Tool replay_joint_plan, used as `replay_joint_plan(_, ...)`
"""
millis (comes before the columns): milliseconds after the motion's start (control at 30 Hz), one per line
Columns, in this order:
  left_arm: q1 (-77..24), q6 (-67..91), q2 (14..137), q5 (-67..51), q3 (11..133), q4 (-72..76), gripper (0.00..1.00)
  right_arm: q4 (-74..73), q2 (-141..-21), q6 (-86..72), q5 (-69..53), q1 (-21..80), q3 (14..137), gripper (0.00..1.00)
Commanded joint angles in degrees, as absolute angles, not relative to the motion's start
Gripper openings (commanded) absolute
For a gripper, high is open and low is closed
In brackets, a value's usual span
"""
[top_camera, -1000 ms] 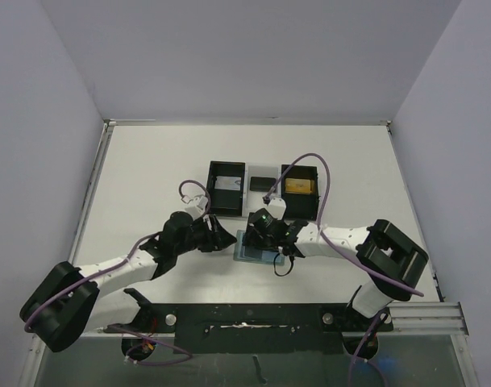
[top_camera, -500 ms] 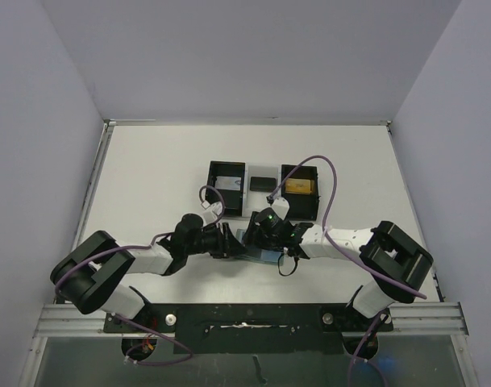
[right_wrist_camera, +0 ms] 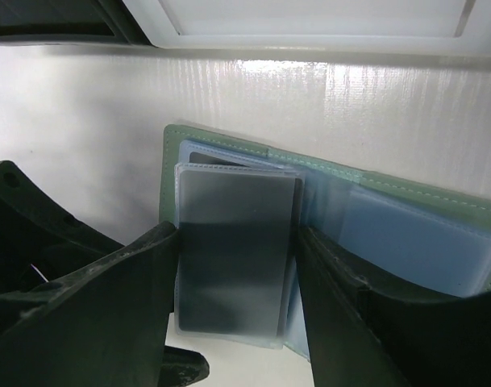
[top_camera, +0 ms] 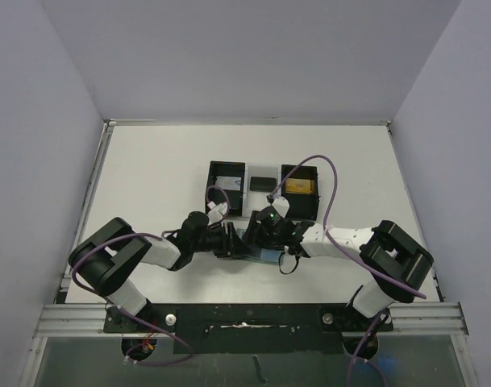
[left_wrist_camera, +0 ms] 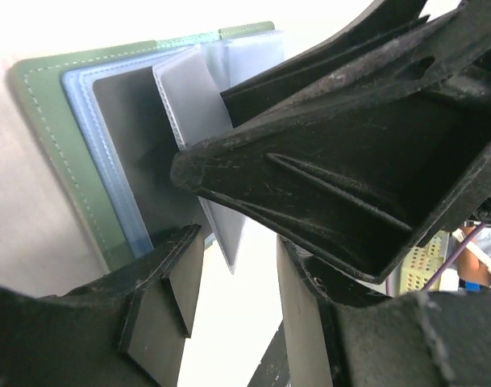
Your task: Take the credit cards out of the card holder
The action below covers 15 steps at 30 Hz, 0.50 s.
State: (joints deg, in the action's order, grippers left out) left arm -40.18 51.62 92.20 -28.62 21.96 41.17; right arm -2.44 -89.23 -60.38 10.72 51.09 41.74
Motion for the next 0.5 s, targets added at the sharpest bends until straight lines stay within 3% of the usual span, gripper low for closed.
replay_joint_plan(0,-40.39,51.11,92.09,-32.76,26.17,47.25,0.40,-0.54,-88.56,-57.04,5.20,49.30,41.88,0.58)
replay_joint_plan(233,-40.35,48.57,93.85,-36.44,30.46,44.86,0.40,-3.25,-79.40,-50.74,3.20,43.96,42.29,0.79)
replay_joint_plan(467,-41.93,52.38,99.07,-37.93,34.03,47.71,0.40,-16.64,-70.23,-50.76,14.34,40.02,43.59,0.86)
